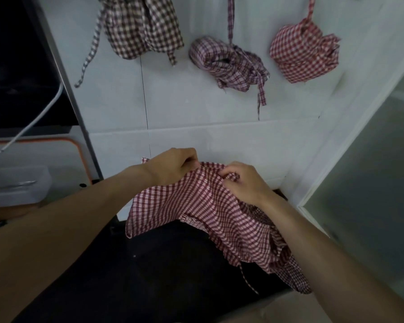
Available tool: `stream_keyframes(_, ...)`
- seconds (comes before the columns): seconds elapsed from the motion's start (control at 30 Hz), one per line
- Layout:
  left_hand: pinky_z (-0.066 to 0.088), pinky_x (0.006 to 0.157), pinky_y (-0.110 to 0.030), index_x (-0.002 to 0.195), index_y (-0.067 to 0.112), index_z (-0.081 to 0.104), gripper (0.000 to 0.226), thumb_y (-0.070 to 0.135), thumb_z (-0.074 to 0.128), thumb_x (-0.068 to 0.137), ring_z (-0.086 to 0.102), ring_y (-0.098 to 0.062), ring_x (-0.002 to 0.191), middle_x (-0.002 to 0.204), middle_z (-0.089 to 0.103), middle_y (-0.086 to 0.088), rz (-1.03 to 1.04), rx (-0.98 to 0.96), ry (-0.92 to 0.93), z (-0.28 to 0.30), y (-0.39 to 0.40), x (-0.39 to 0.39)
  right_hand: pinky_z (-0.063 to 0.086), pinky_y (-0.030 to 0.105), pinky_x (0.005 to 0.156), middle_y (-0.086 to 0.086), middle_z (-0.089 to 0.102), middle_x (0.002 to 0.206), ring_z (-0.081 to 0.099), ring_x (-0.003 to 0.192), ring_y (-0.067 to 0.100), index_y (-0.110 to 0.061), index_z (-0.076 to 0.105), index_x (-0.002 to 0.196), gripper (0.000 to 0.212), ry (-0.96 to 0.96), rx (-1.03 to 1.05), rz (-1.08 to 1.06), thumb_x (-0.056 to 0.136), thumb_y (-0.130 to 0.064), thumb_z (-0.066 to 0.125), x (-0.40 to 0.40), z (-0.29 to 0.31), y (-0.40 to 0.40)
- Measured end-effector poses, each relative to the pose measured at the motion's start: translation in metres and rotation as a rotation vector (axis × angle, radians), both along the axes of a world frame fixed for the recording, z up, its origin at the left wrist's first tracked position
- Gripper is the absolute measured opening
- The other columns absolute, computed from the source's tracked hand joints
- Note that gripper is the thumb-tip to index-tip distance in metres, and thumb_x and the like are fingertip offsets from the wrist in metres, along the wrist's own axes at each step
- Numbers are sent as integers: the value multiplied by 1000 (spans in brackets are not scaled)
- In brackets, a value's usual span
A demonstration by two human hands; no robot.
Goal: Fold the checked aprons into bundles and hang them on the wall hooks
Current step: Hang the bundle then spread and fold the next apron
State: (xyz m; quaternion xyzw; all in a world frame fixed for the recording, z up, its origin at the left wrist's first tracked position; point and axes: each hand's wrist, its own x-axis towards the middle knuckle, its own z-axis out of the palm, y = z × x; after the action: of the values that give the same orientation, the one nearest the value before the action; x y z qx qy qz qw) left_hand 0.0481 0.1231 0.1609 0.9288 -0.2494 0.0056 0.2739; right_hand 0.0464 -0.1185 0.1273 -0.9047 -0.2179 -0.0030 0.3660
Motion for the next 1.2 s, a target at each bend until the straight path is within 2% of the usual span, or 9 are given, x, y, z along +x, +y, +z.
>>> stream_keyframes(0.07,52,79,-42,96,20,56,15,30,48,103,62,-21,82,89,67,-4,6,20,-21,0,-2,1,50,26,88,-4,64,103,60,94,8,-17,71,100,24,-17,-72,-39,89,-39,71,-2,-9,3)
stream_keyframes(0.17,53,75,-43,92,17,59,18,34,57,98,64,-20,76,81,67,2,10,22,-59,1,-1,2,52,38,78,6,64,89,61,81,18,-7,68,86,25,-42,-111,-40,90,-32,71,-3,-21,6)
stream_keyframes(0.33,48,68,-26,77,31,58,24,37,80,80,59,-6,76,82,64,9,8,152,59,6,29,4,48,23,74,2,71,93,65,84,11,-11,70,96,20,193,97,-72,98,-30,63,4,-9,-2)
stream_keyframes(0.47,44,68,-17,76,34,64,17,37,79,82,61,-5,78,83,65,14,71,186,133,2,65,5,49,24,77,3,73,94,68,86,12,-13,71,97,21,260,208,-114,97,-32,62,10,7,-13)
stream_keyframes(0.63,56,73,-27,84,20,75,9,28,79,83,66,-9,76,82,71,6,220,-97,43,-4,86,1,54,25,80,3,74,92,70,85,14,-13,70,94,22,245,175,-34,95,-35,65,16,33,-9)
stream_keyframes(0.77,54,66,-13,88,6,75,10,11,79,80,71,-5,74,82,75,1,390,-728,113,12,89,-17,50,19,75,-8,74,82,68,76,3,-20,74,84,15,191,53,4,83,-34,78,19,46,-16)
stream_keyframes(0.83,53,61,-12,89,7,74,7,9,75,83,71,-6,69,75,75,4,451,-892,155,18,89,-22,50,21,79,-7,75,84,69,80,6,-21,76,83,17,235,9,44,77,-37,80,15,45,-18)
stream_keyframes(1.07,55,57,-15,97,10,75,13,20,72,90,71,-10,73,83,73,-1,505,-834,92,39,88,-33,47,27,102,-11,75,107,66,105,11,-21,79,101,30,515,-534,125,85,-46,75,-6,15,-9)
stream_keyframes(1.2,50,52,-8,102,11,75,18,23,73,89,66,-5,70,80,70,5,570,-717,9,43,107,-45,47,24,92,-5,72,108,63,106,16,-13,77,97,29,559,-553,37,86,-40,73,-22,6,-14)
